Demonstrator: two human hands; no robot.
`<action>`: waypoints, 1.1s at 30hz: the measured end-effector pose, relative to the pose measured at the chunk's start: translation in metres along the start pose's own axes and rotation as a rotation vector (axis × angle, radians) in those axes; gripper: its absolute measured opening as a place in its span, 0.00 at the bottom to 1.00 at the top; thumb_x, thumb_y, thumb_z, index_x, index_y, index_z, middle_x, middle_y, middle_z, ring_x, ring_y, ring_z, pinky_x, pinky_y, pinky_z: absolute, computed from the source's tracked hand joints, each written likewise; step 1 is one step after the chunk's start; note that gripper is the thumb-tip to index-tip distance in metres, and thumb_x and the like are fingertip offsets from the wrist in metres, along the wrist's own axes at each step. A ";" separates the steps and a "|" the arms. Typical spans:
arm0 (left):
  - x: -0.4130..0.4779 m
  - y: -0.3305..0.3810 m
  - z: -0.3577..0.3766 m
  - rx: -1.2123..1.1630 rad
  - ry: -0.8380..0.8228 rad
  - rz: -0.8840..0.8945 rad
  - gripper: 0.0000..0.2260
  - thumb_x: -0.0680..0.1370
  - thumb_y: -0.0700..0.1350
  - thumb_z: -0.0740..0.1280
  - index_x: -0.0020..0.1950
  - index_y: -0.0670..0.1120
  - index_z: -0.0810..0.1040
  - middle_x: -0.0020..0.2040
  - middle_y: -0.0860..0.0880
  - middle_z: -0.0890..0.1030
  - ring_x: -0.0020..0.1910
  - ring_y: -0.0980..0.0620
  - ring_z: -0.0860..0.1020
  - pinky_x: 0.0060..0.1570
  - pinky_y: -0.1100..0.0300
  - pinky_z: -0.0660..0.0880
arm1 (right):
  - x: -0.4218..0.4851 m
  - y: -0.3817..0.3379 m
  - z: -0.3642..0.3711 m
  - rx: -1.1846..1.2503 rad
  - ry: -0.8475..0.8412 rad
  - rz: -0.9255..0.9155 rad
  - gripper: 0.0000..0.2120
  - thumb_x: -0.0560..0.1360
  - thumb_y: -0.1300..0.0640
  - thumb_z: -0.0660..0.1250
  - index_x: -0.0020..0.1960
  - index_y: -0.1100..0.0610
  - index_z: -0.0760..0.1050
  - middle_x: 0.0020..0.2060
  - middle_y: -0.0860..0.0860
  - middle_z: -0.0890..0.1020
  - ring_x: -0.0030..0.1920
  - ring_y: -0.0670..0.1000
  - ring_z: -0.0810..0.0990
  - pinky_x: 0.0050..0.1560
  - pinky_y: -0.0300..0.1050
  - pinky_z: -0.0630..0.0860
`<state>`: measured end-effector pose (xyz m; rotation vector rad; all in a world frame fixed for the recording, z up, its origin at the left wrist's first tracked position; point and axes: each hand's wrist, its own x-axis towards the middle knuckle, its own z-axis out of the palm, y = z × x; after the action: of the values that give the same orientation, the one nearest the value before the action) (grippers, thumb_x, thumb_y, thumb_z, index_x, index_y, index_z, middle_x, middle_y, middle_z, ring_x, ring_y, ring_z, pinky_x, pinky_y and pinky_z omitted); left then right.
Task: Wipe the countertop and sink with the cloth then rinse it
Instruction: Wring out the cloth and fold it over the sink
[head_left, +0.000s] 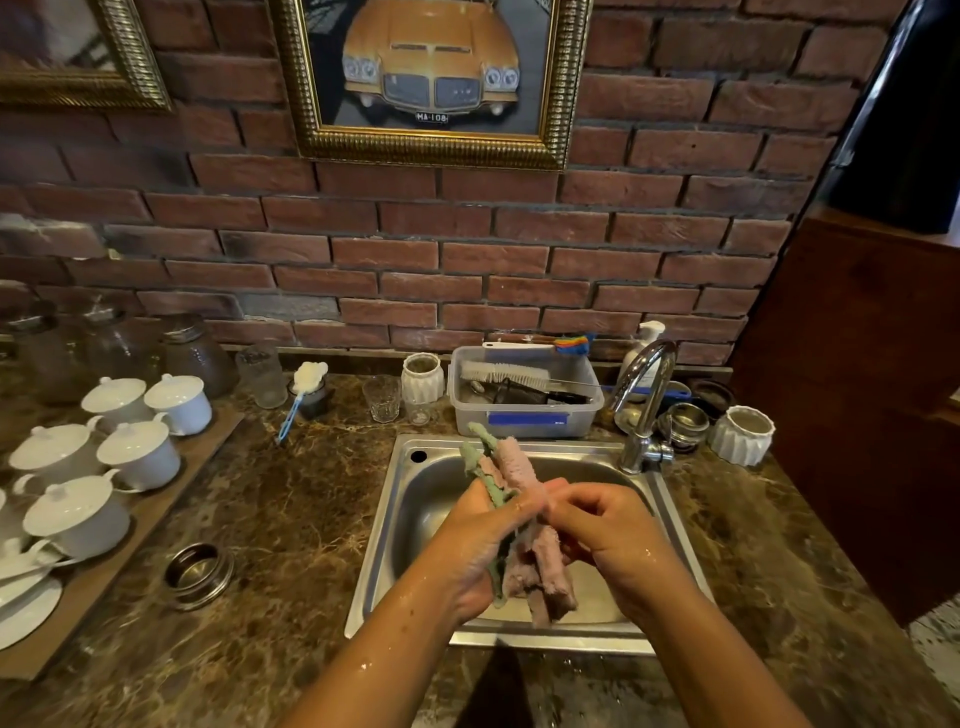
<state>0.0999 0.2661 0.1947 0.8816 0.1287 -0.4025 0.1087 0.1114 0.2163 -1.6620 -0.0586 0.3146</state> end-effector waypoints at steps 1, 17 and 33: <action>0.001 -0.002 0.000 0.041 0.005 0.005 0.33 0.73 0.39 0.76 0.75 0.42 0.67 0.65 0.39 0.82 0.63 0.39 0.81 0.60 0.43 0.79 | 0.001 0.002 0.001 -0.029 0.010 0.007 0.08 0.78 0.59 0.70 0.44 0.54 0.87 0.41 0.52 0.88 0.45 0.50 0.86 0.46 0.45 0.81; -0.001 0.002 -0.025 -0.067 0.050 0.000 0.26 0.76 0.26 0.51 0.67 0.41 0.77 0.59 0.35 0.83 0.59 0.34 0.81 0.52 0.39 0.80 | 0.014 0.021 -0.011 0.253 0.092 0.191 0.13 0.81 0.58 0.62 0.41 0.61 0.80 0.36 0.58 0.78 0.37 0.53 0.76 0.37 0.48 0.70; 0.003 -0.005 -0.021 0.045 0.243 0.066 0.13 0.82 0.33 0.62 0.64 0.40 0.78 0.56 0.37 0.85 0.56 0.38 0.84 0.52 0.44 0.82 | 0.020 0.024 0.001 -0.022 0.133 0.043 0.12 0.80 0.55 0.66 0.64 0.49 0.75 0.57 0.50 0.83 0.57 0.53 0.82 0.57 0.58 0.81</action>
<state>0.1018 0.2787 0.1772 0.9745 0.3140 -0.2361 0.1242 0.1139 0.1889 -1.7041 0.0734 0.2363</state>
